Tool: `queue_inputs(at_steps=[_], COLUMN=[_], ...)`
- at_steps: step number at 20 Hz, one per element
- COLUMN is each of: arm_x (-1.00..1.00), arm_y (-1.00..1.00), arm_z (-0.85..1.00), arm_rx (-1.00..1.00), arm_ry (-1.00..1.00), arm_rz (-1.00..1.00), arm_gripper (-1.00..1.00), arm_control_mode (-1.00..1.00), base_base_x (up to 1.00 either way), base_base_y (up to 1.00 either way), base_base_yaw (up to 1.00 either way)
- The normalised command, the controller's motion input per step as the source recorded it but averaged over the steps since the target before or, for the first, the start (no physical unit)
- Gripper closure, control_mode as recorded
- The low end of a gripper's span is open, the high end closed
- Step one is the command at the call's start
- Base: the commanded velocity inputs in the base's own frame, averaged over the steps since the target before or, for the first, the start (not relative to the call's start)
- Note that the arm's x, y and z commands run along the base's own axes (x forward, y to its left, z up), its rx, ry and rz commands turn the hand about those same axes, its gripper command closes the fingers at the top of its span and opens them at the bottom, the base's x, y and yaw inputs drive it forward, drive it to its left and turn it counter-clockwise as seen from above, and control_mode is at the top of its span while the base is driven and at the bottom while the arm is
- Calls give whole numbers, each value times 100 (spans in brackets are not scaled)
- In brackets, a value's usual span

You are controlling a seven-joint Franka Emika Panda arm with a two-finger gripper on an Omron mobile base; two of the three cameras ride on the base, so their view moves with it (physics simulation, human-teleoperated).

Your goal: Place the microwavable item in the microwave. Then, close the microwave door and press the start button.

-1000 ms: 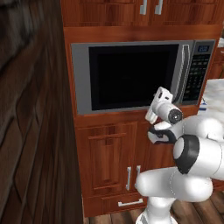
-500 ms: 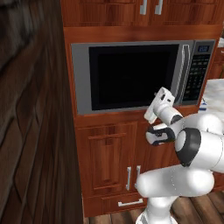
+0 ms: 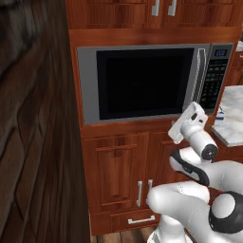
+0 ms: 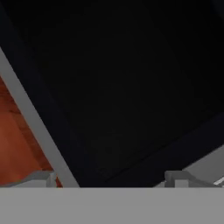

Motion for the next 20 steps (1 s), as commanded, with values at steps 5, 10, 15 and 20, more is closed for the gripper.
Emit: queue_inputs(at_steps=[5,10,15,20], arm_x=[-100,-62,-1,2], arm_y=[-52,-63,-42,-50], arm_z=[11,8,-14,-14], arm_rx=[5,9,6,7], arm_ry=[2,14,19,14], arm_rz=[1,4,16,22], arm_gripper=[-100,-100,-100,-100], arm_control_mode=[-100,-100,-100,-100], base_base_x=[0,0,0,0], base_base_y=[0,0,0,0], base_base_yaw=[0,0,0,0])
